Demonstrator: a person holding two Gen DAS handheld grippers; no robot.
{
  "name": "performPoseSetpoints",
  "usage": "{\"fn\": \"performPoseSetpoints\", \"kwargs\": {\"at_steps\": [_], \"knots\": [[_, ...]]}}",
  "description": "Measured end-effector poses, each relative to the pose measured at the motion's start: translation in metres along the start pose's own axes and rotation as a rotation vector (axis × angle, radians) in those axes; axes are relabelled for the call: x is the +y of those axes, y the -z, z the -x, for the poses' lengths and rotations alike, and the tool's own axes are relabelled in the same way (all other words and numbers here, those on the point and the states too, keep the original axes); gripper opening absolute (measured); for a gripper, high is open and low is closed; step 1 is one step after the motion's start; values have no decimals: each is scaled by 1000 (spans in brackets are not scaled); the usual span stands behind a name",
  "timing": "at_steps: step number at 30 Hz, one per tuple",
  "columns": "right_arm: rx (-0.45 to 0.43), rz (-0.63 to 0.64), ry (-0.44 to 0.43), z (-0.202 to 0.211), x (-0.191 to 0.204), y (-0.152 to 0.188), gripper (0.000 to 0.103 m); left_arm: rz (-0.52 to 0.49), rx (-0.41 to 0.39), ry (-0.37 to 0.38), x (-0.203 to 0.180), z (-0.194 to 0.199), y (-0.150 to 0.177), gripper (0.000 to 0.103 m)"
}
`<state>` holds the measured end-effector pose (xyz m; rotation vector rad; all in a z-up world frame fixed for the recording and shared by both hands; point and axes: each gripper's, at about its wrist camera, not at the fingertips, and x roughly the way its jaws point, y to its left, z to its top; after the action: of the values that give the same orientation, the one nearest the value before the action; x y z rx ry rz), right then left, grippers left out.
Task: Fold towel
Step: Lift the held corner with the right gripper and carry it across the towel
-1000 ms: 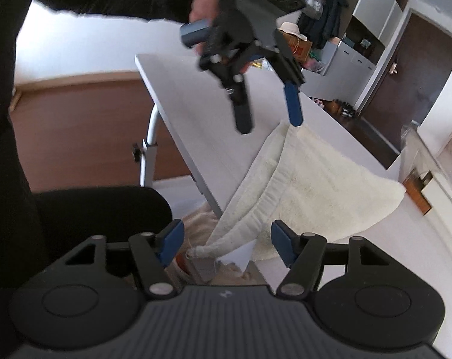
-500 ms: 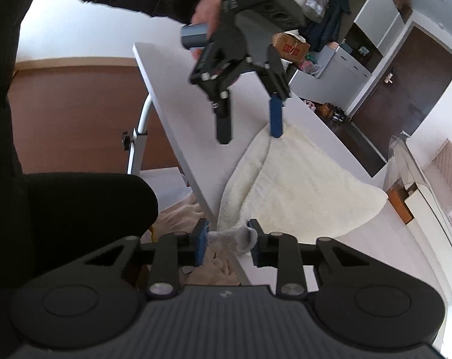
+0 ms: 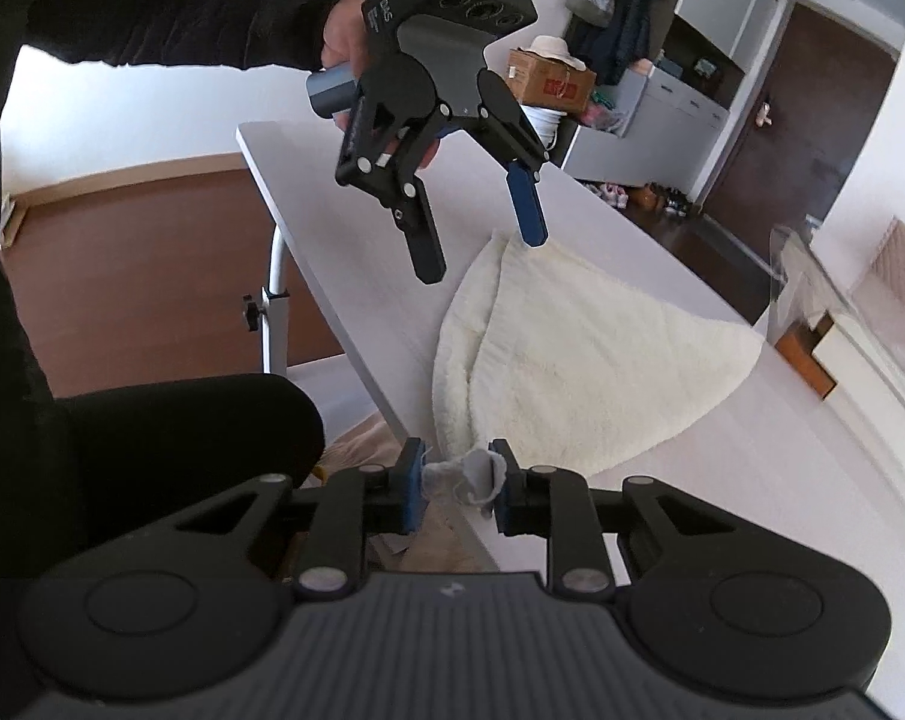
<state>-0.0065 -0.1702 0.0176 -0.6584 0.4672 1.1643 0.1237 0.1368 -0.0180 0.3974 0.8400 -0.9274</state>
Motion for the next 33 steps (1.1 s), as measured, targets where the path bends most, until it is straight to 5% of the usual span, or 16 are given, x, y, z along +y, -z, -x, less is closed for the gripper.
{"fn": "performPoseSetpoints", "kwargs": {"at_steps": [11, 23, 33], "knots": [[-16, -84, 17, 11, -17, 4, 24, -11, 15, -15, -21, 6, 12, 103], [54, 74, 49, 11, -2, 10, 30, 22, -7, -39, -21, 10, 18, 103], [47, 193, 111, 22, 11, 6, 24, 15, -2, -52, -24, 8, 18, 103]]}}
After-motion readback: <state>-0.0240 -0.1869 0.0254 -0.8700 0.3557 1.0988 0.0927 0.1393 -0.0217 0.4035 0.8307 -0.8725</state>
